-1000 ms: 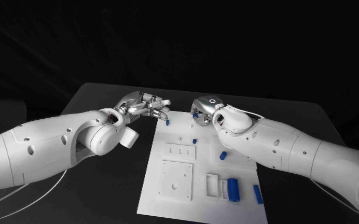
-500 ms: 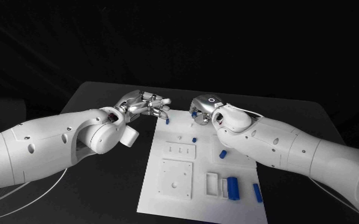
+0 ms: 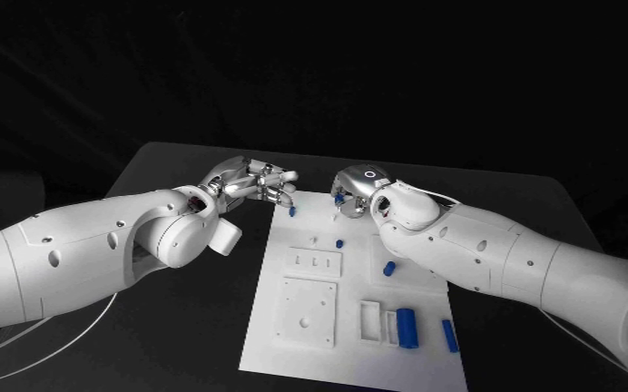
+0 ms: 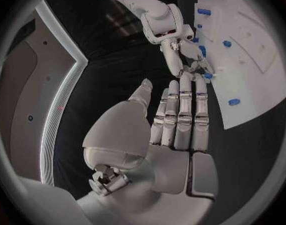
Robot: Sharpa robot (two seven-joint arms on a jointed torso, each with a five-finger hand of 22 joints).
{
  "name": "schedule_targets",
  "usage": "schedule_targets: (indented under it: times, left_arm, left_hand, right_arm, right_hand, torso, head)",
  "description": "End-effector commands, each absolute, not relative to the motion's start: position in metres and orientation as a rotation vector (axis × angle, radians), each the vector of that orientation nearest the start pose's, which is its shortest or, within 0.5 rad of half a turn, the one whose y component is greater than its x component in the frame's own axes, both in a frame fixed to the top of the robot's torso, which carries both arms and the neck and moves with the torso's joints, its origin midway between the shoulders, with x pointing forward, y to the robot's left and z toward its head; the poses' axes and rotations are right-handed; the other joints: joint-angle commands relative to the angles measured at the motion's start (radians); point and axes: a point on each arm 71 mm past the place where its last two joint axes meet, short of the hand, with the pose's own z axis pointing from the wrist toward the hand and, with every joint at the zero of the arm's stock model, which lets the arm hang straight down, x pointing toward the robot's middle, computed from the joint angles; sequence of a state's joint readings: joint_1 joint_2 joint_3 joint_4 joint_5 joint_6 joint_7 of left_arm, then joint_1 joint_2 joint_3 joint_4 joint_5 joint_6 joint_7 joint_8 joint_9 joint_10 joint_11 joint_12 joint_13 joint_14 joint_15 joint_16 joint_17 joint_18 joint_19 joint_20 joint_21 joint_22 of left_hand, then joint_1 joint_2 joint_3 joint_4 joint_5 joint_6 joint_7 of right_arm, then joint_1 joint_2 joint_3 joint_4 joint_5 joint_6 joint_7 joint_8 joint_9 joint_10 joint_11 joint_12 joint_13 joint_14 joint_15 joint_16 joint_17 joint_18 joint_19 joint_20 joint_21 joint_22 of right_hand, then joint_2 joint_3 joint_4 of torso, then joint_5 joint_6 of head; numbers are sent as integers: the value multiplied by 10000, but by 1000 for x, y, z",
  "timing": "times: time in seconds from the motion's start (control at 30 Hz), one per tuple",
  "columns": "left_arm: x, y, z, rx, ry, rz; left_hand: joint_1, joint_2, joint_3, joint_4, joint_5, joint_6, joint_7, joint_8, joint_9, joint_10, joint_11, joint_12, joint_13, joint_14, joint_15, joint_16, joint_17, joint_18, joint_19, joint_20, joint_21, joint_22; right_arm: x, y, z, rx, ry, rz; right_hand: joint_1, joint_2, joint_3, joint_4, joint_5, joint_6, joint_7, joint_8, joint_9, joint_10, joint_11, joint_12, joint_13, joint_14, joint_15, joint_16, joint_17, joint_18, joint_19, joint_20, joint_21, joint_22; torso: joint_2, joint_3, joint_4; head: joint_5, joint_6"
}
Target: Assemble the parts on the task board
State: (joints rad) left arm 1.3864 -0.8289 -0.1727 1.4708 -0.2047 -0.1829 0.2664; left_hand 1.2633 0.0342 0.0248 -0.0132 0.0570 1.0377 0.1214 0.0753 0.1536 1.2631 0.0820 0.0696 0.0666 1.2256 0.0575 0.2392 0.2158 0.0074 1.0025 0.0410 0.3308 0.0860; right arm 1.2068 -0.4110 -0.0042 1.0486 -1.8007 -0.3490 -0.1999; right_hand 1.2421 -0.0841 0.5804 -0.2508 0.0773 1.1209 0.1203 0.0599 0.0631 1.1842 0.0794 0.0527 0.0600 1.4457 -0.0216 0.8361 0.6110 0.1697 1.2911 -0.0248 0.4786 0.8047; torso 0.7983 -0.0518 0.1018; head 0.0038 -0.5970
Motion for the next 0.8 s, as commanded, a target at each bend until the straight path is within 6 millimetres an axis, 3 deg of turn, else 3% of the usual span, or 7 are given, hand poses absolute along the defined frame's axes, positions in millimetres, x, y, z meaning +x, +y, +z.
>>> schedule_targets:
  times: [0.03, 0.43, 0.8]
  left_arm:
    - [508, 207, -142, -7725, 16488, -14754]
    - [508, 207, -142, -7729, 16501, -14755]
    - [508, 207, -142, -7740, 16507, -14742]
  left_hand:
    - [50, 1, 14, -56, -14, -47, 37, -40, -6, -53, 7, -40, -11, 55, 14, -61, 13, 101, 60, -9, -41, -14]
    - [50, 1, 14, -56, -14, -47, 37, -40, -6, -53, 7, -40, -11, 55, 14, -61, 13, 101, 60, -9, -41, -14]
    - [50, 1, 14, -56, -14, -47, 37, -40, -6, -53, 7, -40, -11, 55, 14, -61, 13, 101, 60, -9, -41, -14]
  right_arm:
    - [561, -109, -191, -3516, 15110, 3760]
    - [562, -110, -191, -3422, 15120, 3719]
    - [562, -111, -191, -3412, 15089, 3750]
  right_hand:
    - [14, -164, -140, 65, 149, -195, 46, 17, -9, -241, 64, 45, -22, -8, 86, -45, -22, 145, 32, 80, -141, -51]
    - [96, -224, -276, 134, 105, -351, 74, 17, -11, -432, 115, 44, -23, -5, 114, -83, -45, 176, 178, 115, -398, -116]
    - [116, -134, -134, 143, 106, -152, 38, 15, -9, -200, 54, 43, -23, -2, 82, -31, 15, 152, 211, 76, -430, 14]
  torso:
    - [1, -4, 6]
    - [1, -9, 4]
    - [2, -6, 0]
  head:
    - [11, -4]
    - [16, -3]
    - [23, -11]
